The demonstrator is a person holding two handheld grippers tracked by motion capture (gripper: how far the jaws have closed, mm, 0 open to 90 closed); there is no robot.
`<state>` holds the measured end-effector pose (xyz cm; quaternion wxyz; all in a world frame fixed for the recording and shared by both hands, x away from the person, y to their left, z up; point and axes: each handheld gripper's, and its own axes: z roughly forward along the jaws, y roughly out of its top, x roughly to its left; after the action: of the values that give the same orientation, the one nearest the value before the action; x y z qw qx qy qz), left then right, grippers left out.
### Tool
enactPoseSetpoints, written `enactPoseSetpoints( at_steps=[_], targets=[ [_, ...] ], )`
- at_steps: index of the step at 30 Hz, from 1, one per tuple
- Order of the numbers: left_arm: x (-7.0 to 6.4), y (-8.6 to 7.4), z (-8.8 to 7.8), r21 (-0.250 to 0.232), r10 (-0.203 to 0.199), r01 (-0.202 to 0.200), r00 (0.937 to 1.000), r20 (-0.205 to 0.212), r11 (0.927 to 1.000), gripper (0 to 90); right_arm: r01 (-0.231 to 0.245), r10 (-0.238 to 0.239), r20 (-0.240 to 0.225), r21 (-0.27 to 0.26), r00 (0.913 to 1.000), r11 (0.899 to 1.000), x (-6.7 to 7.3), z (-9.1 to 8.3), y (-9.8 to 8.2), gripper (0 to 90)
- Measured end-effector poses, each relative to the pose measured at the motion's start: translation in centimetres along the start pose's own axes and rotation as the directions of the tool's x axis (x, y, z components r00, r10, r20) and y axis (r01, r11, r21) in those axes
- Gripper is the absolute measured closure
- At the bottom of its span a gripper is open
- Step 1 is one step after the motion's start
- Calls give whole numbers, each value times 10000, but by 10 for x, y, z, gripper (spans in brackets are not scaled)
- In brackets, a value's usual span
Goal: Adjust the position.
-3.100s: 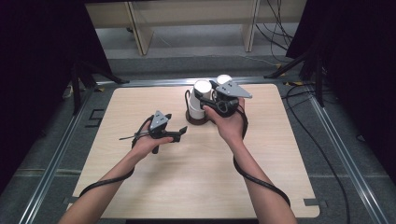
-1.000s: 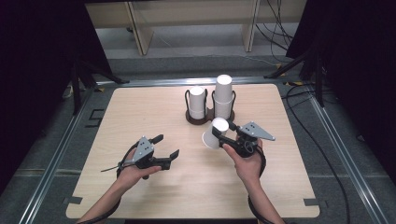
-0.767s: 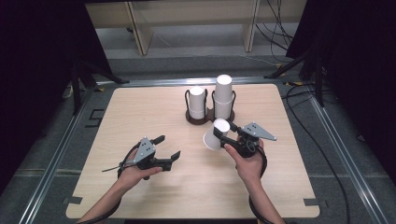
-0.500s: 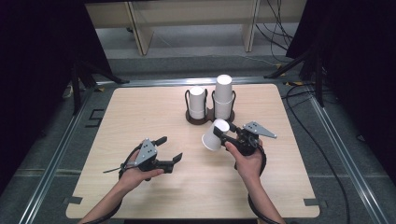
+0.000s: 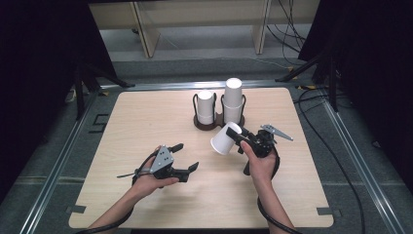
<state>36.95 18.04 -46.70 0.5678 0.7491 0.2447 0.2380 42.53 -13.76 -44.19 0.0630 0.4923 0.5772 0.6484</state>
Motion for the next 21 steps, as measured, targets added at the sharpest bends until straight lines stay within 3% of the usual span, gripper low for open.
enactPoseSetpoints(
  at_steps=[6, 9, 11, 14, 19, 21],
  targets=[
    [-4, 1, 8, 10, 130, -130, 9998, 141, 9999, 129, -574, 573, 89, 96, 9983, 9983, -8, 1, 1, 362],
    [-6, 2, 14, 97, 317, -319, 9993, 178, 9994, 129, -1137, 1136, 52, 145, 9935, 9934, -12, 0, 4, 363],
    [-9, 4, 18, 75, 418, -420, 9988, 251, 9991, 129, -1167, 1168, -113, 59, 9931, 9931, -14, 1, 4, 362],
    [-13, 9, 26, 90, 625, -628, 9974, 351, 9980, 129, -1668, 1670, -122, 107, 9859, 9859, -18, 2, 5, 363],
    [-18, 13, 35, -94, 748, -744, 9960, 480, 9972, 127, -1877, 1878, -124, 92, 9821, 9822, -21, 3, 5, 362],
    [-20, 16, 39, -24, 796, -795, 9954, 539, 9968, 127, -2457, 2458, -129, 92, 9692, 9693, -21, 3, 6, 363]
  ],
)
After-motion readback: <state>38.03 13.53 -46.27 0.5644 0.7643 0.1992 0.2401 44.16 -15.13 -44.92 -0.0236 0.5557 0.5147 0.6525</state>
